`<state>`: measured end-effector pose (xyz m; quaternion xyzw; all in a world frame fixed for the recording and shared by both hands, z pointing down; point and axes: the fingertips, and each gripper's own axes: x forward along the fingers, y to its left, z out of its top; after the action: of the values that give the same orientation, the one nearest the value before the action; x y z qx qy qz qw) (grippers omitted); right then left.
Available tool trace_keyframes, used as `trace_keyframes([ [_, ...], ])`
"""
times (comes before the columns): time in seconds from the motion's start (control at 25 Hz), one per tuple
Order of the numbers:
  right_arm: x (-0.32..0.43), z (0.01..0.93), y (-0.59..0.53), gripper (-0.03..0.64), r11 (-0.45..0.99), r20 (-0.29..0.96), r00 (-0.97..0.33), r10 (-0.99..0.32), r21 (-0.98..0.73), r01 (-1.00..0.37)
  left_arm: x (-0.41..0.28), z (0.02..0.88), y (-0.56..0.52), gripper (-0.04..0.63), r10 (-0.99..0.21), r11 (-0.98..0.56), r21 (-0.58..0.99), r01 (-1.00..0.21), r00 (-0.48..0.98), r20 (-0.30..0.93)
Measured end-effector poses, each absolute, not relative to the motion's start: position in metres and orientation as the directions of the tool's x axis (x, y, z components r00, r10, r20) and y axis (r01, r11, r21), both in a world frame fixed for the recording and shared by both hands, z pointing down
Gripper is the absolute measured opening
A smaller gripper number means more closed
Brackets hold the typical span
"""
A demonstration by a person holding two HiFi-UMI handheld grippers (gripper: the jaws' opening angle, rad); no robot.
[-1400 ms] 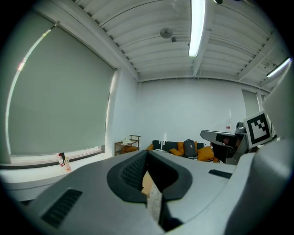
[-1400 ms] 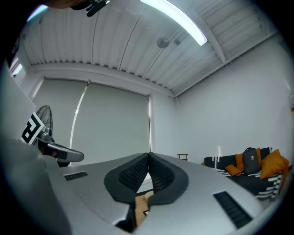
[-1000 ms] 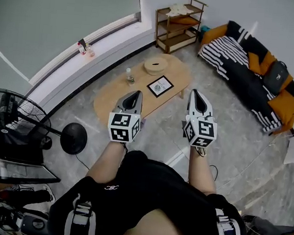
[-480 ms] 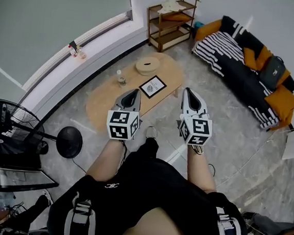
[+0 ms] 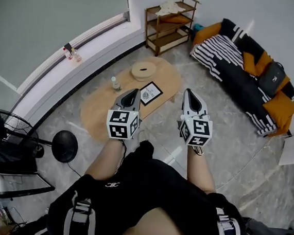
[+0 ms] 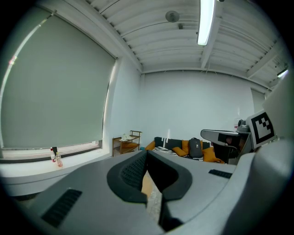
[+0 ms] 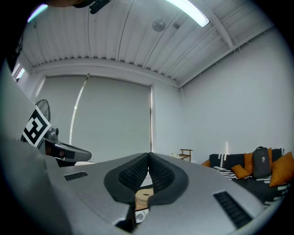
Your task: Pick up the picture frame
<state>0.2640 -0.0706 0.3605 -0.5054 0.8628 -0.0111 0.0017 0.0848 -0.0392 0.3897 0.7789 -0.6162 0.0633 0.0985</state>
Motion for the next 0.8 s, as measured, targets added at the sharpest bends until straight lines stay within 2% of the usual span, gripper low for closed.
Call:
trace_keyframes([
  [0.32,0.244,0.347,-0.191,0.015,0.473,0.0,-0.473,-0.881,-0.004,-0.881,0.064,0.377,-0.164,0.021,-0.946,-0.242,0.075,-0.967,0.252,0.203],
  [0.8,0.151,0.342,-0.35,0.015,0.479,0.014,-0.478,-0.878,0.034,-0.877,-0.04,0.376,-0.318,0.021,-0.957,-0.211,0.113,-0.971,0.229,0.177],
])
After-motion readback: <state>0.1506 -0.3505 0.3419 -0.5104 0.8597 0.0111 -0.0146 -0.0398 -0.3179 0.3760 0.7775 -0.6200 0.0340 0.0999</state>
